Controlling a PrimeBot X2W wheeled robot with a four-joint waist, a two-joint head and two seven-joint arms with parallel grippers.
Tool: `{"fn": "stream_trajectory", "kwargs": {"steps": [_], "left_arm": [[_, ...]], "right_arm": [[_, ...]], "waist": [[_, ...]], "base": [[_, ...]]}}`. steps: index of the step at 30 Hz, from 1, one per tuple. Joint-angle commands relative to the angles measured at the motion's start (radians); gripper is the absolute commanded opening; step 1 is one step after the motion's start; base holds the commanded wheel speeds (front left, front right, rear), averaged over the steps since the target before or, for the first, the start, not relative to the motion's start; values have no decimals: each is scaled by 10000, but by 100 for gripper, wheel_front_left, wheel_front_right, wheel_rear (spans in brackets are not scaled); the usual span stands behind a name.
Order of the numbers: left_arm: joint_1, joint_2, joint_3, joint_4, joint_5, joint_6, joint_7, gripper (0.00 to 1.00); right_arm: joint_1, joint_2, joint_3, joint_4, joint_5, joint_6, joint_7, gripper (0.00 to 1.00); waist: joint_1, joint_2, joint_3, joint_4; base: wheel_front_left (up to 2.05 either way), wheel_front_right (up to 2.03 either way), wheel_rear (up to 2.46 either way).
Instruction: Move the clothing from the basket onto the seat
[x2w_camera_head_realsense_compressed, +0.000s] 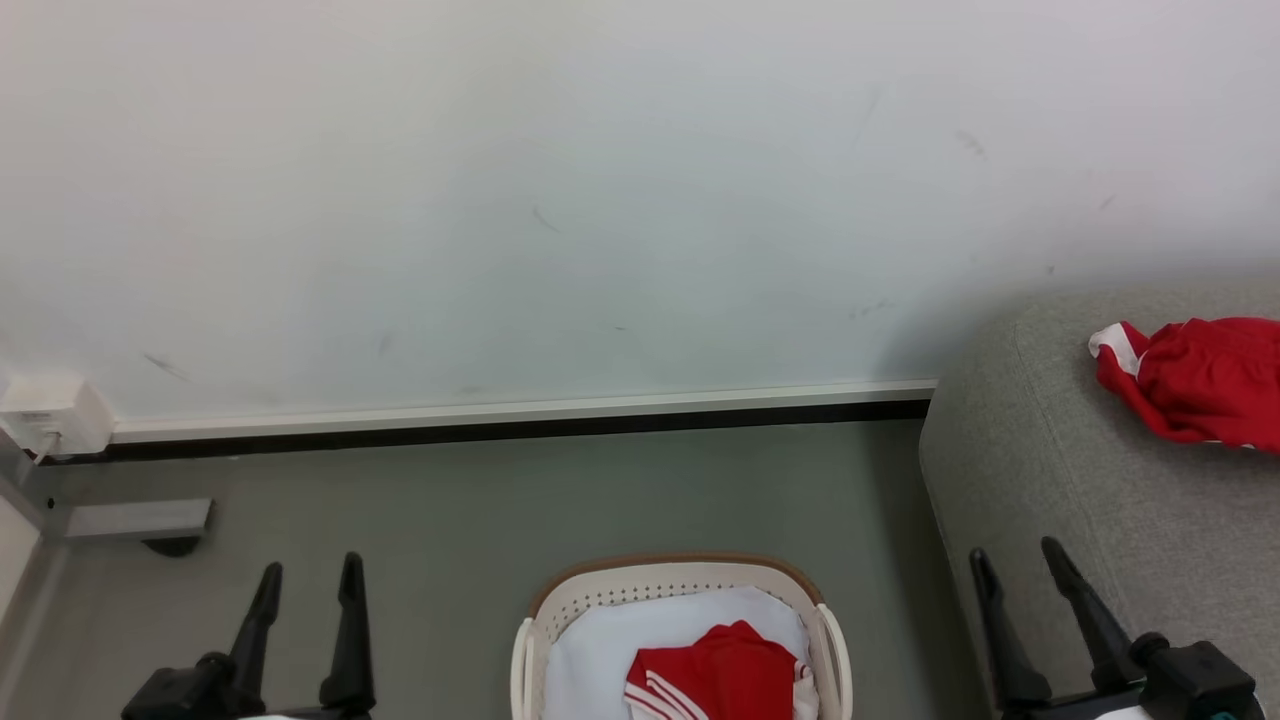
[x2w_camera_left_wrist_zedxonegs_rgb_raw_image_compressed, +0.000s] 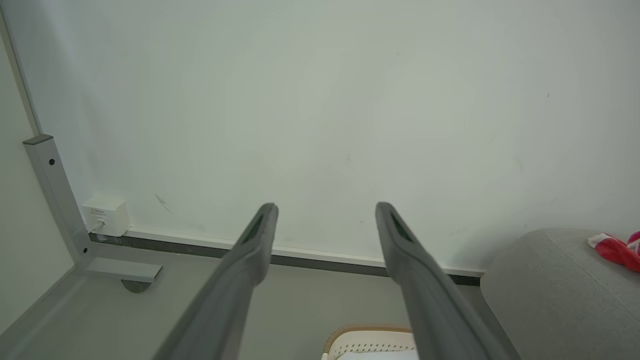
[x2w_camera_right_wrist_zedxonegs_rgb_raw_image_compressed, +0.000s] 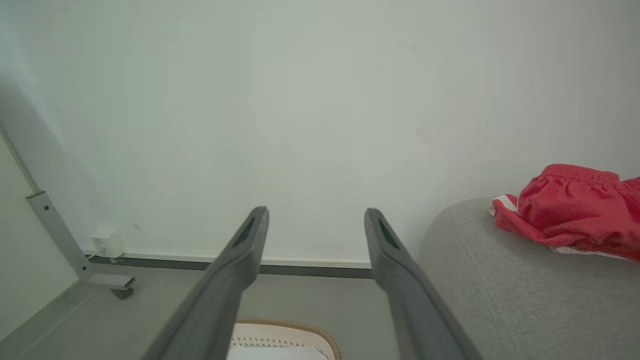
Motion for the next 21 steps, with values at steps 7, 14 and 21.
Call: {"fn": "stream_trajectory", "kwargs": {"steps": [7, 14, 21], "left_arm": [[-49, -604, 623, 242, 821, -704, -4, 100], [-186, -926, 1003, 363, 1287, -1136, -5, 100], [-219, -1138, 1253, 472, 1457, -1382, -5, 100]], "right_arm": [[-131, 119, 160, 107, -304, -22, -44, 100], [-288, 73, 183, 80, -324, -22, -45, 100], [-289, 14, 218, 106, -264, -22, -46, 100]], "waist": [[1, 0, 78, 77], [1, 0, 116, 103], [1, 0, 158, 44]], "base": [[0, 0, 0], [0, 0, 0], [0, 0, 0]]}}
